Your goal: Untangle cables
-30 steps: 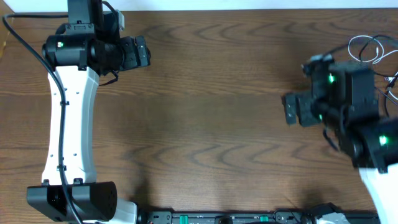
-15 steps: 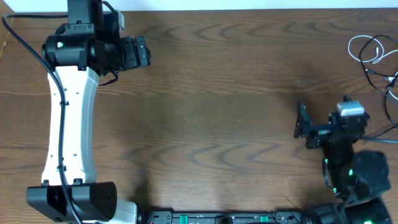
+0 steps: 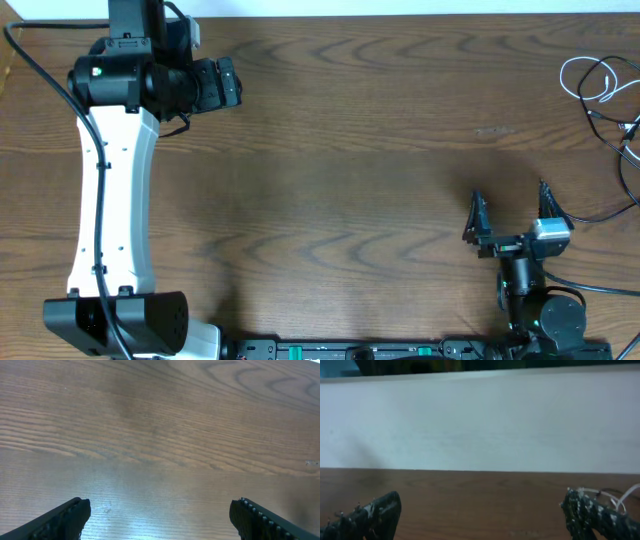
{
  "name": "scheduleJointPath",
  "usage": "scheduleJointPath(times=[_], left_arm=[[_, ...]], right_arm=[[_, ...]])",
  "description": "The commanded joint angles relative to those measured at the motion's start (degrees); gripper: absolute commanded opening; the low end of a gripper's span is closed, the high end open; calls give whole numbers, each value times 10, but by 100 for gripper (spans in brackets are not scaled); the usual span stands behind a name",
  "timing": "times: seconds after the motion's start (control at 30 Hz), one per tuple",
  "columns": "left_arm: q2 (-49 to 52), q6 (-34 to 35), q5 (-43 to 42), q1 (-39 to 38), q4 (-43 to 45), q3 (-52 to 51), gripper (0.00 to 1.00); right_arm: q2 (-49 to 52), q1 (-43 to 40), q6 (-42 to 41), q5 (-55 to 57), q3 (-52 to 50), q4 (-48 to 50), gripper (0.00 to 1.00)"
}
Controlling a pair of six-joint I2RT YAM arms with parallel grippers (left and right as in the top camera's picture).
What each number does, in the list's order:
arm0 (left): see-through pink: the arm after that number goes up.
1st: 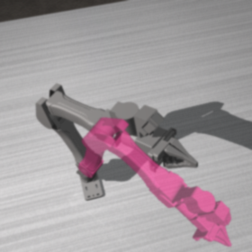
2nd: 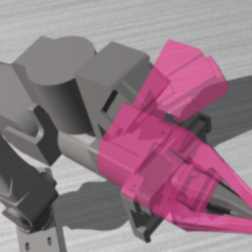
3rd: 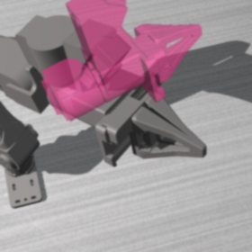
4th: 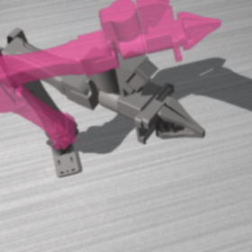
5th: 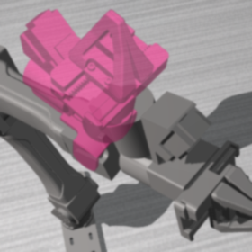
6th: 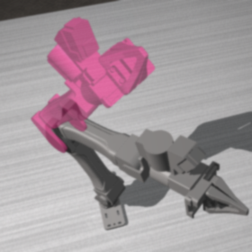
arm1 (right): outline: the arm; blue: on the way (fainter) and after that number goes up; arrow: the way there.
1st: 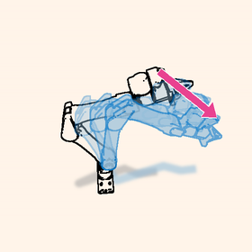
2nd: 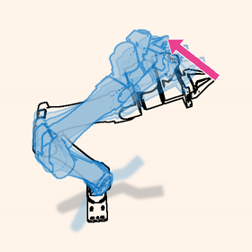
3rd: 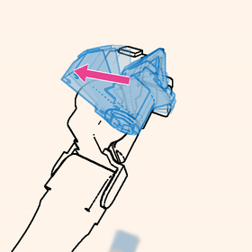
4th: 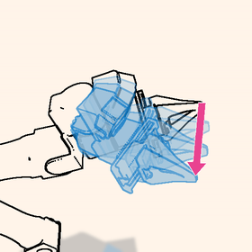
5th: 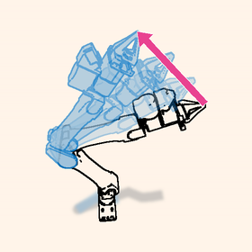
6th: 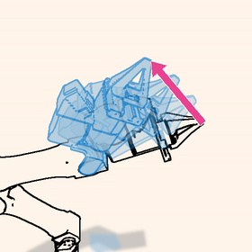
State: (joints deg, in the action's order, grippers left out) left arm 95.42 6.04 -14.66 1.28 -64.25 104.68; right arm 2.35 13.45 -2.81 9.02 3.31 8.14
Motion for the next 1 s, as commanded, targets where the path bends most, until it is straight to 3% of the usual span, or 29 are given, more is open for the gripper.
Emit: scheduleJointPath(times=[0.0, 0.23, 0.63, 0.7, 0.87, 0.97], left_arm=[[0, 3, 4, 0, -2, 1, 94], [0, 3, 4, 0, -2, 1, 94], [0, 3, 4, 0, -2, 1, 94], [0, 3, 4, 0, -2, 1, 95], [0, 3, 4, 0, -2, 1, 94], [0, 3, 4, 0, -2, 1, 94]], right_arm=[[-12, -33, -78, 5, -31, 2, 99], [-21, -77, -96, 5, -30, -114, 99], [-21, -79, -87, 12, -30, -114, 99], [-21, -79, -54, 4, -30, -114, 99], [-21, -79, 118, -97, -30, -122, 99], [-21, -79, 140, -107, -30, -124, 99]])
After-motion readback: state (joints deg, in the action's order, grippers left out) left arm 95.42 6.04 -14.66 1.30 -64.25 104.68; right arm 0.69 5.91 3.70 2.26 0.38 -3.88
